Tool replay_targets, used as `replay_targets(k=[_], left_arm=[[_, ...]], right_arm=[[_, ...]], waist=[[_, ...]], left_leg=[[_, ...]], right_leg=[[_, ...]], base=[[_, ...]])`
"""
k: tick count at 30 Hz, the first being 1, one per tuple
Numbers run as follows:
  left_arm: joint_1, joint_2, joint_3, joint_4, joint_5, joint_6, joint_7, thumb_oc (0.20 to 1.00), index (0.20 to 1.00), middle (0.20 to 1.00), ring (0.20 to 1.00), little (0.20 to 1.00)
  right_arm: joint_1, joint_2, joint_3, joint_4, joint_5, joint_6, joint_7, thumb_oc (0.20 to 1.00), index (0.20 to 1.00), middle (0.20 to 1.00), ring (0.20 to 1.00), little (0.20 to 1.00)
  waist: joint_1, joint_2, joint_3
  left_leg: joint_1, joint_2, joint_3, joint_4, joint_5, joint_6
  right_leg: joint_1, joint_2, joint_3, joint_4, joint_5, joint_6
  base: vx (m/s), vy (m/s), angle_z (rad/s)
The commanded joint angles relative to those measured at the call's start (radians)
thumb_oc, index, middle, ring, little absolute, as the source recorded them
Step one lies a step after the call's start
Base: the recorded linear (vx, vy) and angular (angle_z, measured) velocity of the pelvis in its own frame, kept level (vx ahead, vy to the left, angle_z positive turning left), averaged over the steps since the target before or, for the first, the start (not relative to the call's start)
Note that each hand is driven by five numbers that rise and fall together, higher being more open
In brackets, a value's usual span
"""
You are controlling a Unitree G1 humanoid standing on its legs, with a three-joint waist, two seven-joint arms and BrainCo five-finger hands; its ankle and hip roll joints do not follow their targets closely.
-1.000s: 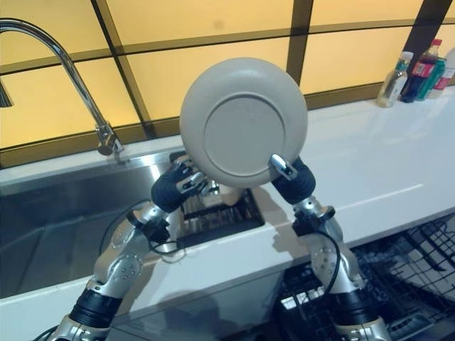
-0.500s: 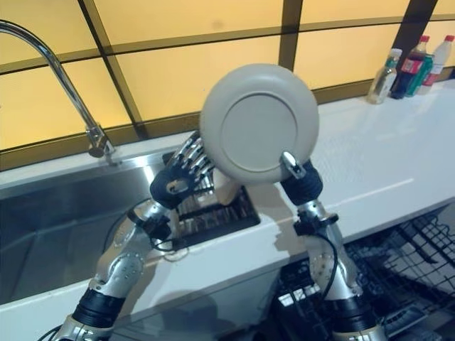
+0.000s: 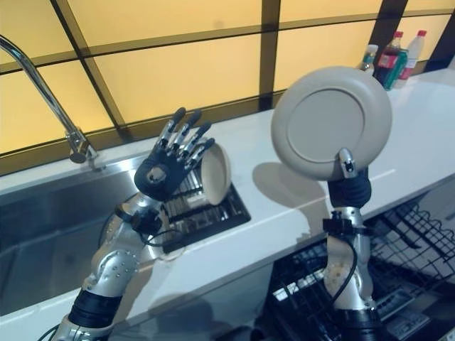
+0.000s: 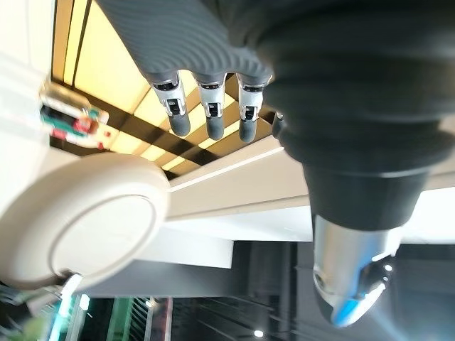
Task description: Pick up plates and place into dishwasher.
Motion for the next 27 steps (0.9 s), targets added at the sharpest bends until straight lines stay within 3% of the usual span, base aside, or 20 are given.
replay_targets(k=[1, 4, 7, 15, 22, 27], left_arm=[[-0.071, 0.0, -0.074, -0.061, -0.047, -0.035, 0.015, 1.0, 1.0, 1.0, 1.0, 1.0], [-0.085, -0.006, -0.138, -0.058, -0.016, -0.051, 0.042, 1.0, 1.0, 1.0, 1.0, 1.0], [-0.068, 0.004, -0.177, -0.044, 0.005, -0.055, 0.053, 1.0, 1.0, 1.0, 1.0, 1.0], [0.029, 0.03, -0.248, 0.002, -0.001, -0.094, -0.069, 1.0, 1.0, 1.0, 1.0, 1.0], [-0.027, 0.016, -0.302, 0.02, -0.022, -0.12, -0.02, 1.0, 1.0, 1.0, 1.0, 1.0], [-0.042, 0.015, -0.327, 0.02, -0.015, -0.122, 0.005, 1.0, 1.0, 1.0, 1.0, 1.0]], right_arm=[[-0.015, 0.027, -0.04, -0.002, -0.137, -0.115, -0.168, 0.2, 0.2, 0.2, 0.2, 0.2], [-0.009, 0.042, -0.031, 0.028, -0.136, -0.126, -0.225, 0.2, 0.2, 0.2, 0.2, 0.2], [0.002, 0.062, -0.022, 0.047, -0.111, -0.121, -0.201, 0.2, 0.2, 0.2, 0.2, 0.2], [0.018, 0.07, 0.027, 0.073, -0.076, -0.08, -0.125, 0.2, 0.2, 0.2, 0.2, 0.2], [-0.005, 0.09, 0.051, 0.129, -0.064, -0.093, -0.209, 0.2, 0.2, 0.2, 0.2, 0.2], [-0.024, 0.109, 0.016, 0.193, 0.068, -0.11, -0.241, 0.2, 0.2, 0.2, 0.2, 0.2]], waist=[[-0.035, -0.012, -0.032], [-0.05, -0.009, -0.03], [-0.063, -0.006, -0.027], [-0.072, -0.012, -0.008], [-0.09, -0.013, 0.003], [-0.097, -0.009, 0.0]], left_leg=[[-0.086, -0.021, 0.016, 0.007, 0.017, 0.064], [-0.085, -0.023, 0.026, 0.006, 0.015, 0.068], [-0.082, -0.024, 0.046, 0.01, 0.008, 0.073], [-0.096, -0.029, 0.094, 0.071, -0.025, 0.087], [-0.095, -0.035, 0.134, 0.097, -0.048, 0.101], [-0.097, -0.033, 0.147, 0.112, -0.061, 0.109]], right_leg=[[-0.001, -0.029, -0.017, 0.09, -0.074, 0.075], [-0.008, -0.03, -0.008, 0.09, -0.068, 0.08], [-0.018, -0.035, 0.002, 0.098, -0.066, 0.086], [-0.053, -0.053, 0.028, 0.154, -0.075, 0.101], [-0.072, -0.06, 0.052, 0.168, -0.063, 0.116], [-0.087, -0.061, 0.056, 0.184, -0.06, 0.119]], base=[[-0.02, 0.008, -0.09], [-0.02, 0.003, -0.14], [-0.01, -0.008, -0.2], [-0.01, -0.032, -0.2], [0.01, -0.021, -0.24], [0.03, -0.015, -0.11]])
